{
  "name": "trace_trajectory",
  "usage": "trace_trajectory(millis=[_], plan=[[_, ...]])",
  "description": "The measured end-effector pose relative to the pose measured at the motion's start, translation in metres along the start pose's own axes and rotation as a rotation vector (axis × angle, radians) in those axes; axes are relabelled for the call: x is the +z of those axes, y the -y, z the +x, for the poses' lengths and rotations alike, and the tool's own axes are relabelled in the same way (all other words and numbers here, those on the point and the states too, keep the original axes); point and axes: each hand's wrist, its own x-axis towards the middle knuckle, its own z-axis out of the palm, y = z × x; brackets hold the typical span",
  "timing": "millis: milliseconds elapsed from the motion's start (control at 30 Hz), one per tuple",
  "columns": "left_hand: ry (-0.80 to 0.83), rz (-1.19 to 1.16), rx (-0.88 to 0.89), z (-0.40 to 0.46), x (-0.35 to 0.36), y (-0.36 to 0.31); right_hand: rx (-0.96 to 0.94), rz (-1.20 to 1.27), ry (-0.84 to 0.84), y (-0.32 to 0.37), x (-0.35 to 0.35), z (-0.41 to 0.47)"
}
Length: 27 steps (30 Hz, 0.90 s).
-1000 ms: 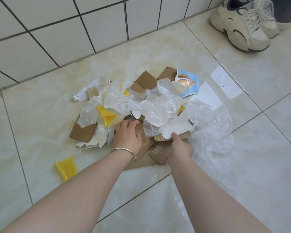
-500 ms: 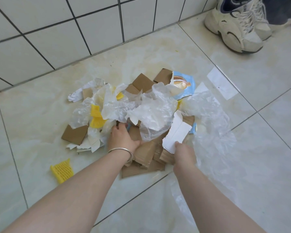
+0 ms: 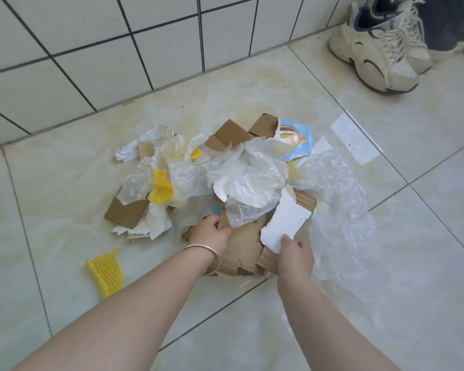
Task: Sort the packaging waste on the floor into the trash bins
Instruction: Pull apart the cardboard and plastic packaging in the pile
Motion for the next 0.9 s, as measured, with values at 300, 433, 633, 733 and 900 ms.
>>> trace_trajectory(millis=[300,433,633,733,900], plan=[[0.207,-0.231,-0.061,-0.030,-0.012,-0.006,-0.062,0.102,0.023,0.024,-0.043,-0.017],[0.280,-0.310,-0.069,-0.062,-0.016,-0.022,-0.115,0.112,0.045,0.037,-0.070,-0.041],[0.293,-0.266,0.082,-0.128,-0.035,-0.046,-0.226,0.139,0.148,0.065,-0.117,-0.098],[0.290,-0.306,0.155,-0.168,-0.053,-0.054,-0.273,0.085,0.215,0.061,-0.127,-0.137],[0.179,-0.397,0.308,-0.238,-0.104,-0.045,-0.398,-0.051,0.314,0.039,-0.123,-0.222]])
